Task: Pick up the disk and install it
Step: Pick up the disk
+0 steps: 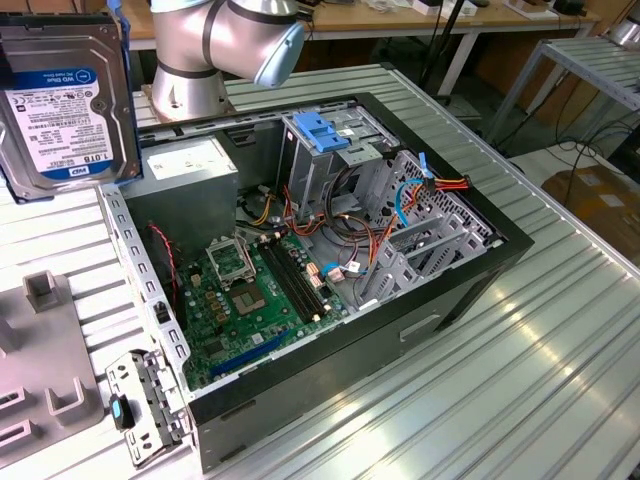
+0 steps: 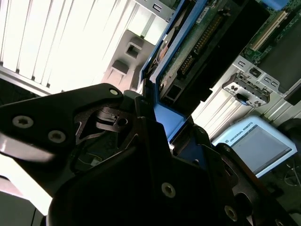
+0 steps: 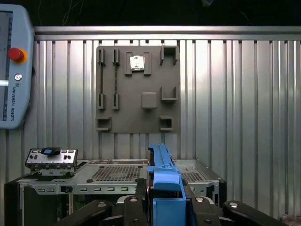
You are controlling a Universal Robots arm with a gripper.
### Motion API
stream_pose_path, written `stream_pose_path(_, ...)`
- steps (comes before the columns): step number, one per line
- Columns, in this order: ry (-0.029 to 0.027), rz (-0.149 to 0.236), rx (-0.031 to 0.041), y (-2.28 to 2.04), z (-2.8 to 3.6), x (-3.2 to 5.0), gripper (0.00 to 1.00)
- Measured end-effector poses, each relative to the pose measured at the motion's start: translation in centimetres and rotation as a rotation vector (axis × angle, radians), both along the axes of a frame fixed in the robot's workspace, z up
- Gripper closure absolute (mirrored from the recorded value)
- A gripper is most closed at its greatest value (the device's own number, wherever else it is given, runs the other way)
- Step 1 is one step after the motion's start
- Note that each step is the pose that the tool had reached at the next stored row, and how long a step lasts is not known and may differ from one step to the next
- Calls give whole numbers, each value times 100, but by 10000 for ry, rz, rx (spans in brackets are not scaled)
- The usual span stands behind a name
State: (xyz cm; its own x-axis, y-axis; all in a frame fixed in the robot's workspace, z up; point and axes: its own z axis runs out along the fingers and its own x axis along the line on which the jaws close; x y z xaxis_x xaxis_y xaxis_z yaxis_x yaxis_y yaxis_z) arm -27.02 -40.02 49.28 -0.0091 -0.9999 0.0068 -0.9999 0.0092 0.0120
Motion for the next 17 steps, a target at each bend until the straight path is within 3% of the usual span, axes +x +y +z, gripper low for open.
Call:
stream_pose_path(10,-1,0,0,-6,-13,83,63)
stream_pose_path(17,-3,0,0,-12,-29,205,63)
